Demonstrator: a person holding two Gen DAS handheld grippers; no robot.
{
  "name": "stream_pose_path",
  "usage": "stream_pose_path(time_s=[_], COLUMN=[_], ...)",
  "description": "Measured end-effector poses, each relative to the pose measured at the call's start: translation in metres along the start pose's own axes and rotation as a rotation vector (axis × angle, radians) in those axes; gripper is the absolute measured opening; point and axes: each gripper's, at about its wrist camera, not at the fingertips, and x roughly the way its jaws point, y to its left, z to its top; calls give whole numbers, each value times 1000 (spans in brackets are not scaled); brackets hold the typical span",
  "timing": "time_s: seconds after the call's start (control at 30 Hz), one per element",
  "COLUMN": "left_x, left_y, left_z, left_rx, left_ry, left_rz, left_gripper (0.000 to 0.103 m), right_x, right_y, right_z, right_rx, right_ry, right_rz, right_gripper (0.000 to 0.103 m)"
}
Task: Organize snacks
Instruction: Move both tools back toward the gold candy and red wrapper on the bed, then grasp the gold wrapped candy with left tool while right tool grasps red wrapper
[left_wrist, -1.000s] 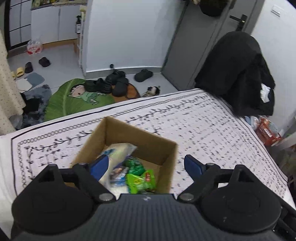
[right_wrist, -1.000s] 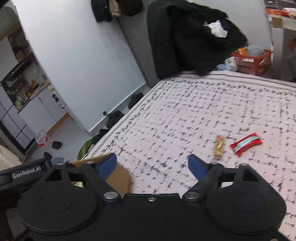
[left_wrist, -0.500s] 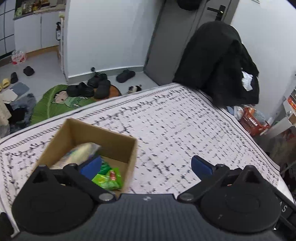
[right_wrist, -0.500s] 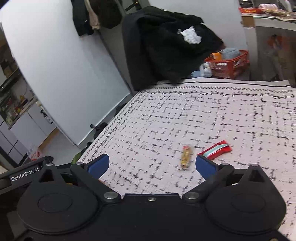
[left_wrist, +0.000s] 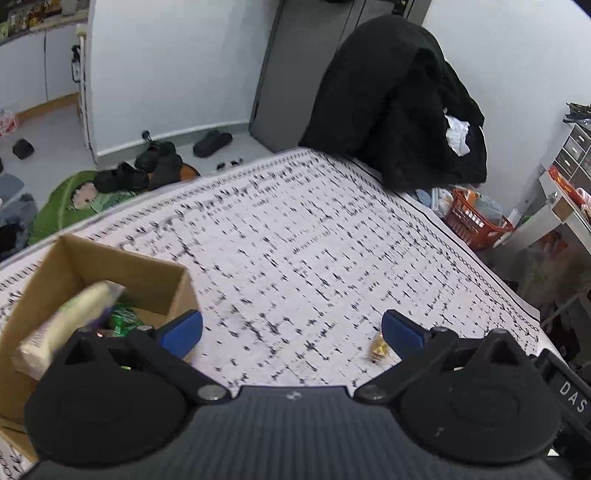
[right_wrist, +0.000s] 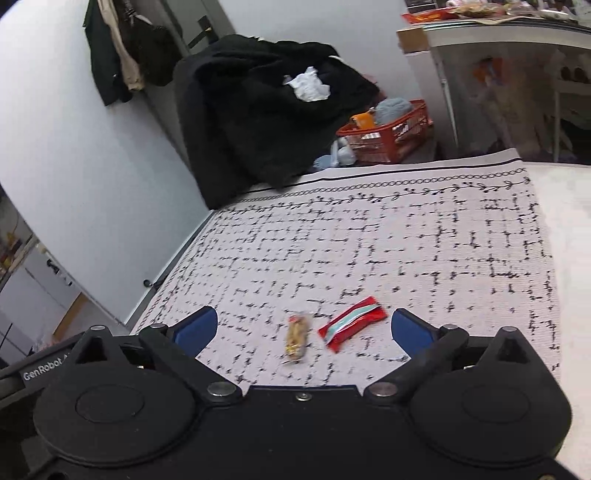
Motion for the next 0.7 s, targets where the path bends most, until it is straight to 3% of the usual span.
stream_pose_path(time_s=[0.17,0.43,0.53,0.7], left_x=[21,56,71,94], left_y=[-13,-36,-41,-47], left_z=[-6,-17,-19,-20], left_rx=[9,47,46,46], left_ry=[35,61,80,112], left_rz=[-62,-118,-149,-180], left_gripper=[103,96,85,61], right_x=[9,42,52,68], right_y=[-17,-36,-39,-46], right_z=[2,-7,-8,-12], right_rx=[21,125,132,175], right_ry=[-5,71,82,111], right_rz=[-15,-2,9,19], right_gripper=[99,66,53,46])
